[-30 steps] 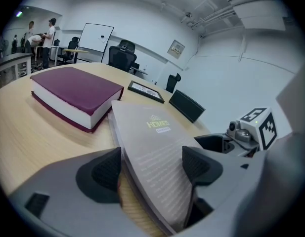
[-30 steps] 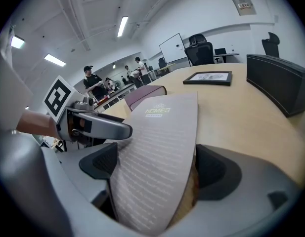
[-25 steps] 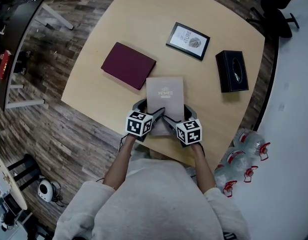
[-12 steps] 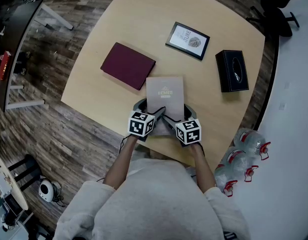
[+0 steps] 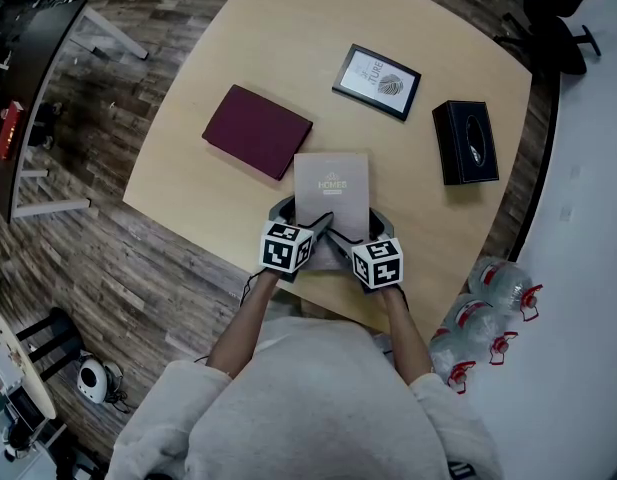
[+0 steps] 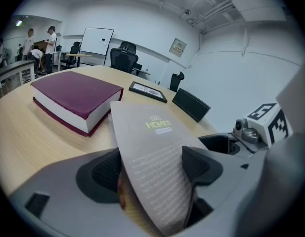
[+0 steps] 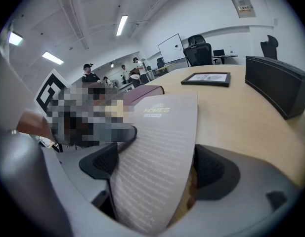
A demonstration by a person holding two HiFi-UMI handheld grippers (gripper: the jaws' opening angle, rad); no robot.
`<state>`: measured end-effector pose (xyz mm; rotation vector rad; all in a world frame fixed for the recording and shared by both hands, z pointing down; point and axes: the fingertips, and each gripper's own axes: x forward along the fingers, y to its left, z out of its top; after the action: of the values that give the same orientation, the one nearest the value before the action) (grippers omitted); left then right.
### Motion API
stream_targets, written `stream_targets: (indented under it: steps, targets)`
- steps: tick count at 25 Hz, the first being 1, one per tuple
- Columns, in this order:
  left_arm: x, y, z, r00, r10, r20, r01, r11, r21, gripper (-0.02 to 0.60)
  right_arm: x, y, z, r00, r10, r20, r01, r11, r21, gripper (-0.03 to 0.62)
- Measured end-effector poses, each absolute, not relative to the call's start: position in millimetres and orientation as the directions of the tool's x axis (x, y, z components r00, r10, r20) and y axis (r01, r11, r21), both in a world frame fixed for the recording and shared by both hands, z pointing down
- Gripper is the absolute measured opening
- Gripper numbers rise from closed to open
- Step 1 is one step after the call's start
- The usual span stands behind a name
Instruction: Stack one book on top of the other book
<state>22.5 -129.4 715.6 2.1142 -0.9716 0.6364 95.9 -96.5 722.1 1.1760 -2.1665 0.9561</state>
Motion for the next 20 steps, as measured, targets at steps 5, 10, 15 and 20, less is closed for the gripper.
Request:
stream_targets:
  steps: [5,10,15,20]
  targets:
    - [22.7,-129.5,713.3,0.588,-0.445,0.675,-0.796,-0.464,0.387,0.380,96.5,-97.4,720.2,-0.504,-0.510,0.697,-0.858,0.389,-0.336,0.485]
    - [25.0,-132.1,707.8,0.583,-0.449,0.677,-0.798,-0.473,0.374,0.380,100.1,-100.4,715.1,-0.496,-0.518,0.697,-0.862,0.388,-0.325,0.472]
    - [27.1,-138.9,699.4,0.582,-0.449,0.678,-0.797,-0.481,0.366,0.380,104.5,-108.0,705.6,-0.485,-0.537,0.691,-0.869,0.389,-0.307,0.446]
    - [30.2,-145.2,689.8,0.584,-0.459,0.669,-0.795,-0.488,0.359,0.380,108.9,-114.3,695.8,-0.475,-0.561,0.678,-0.875,0.385,-0.294,0.433]
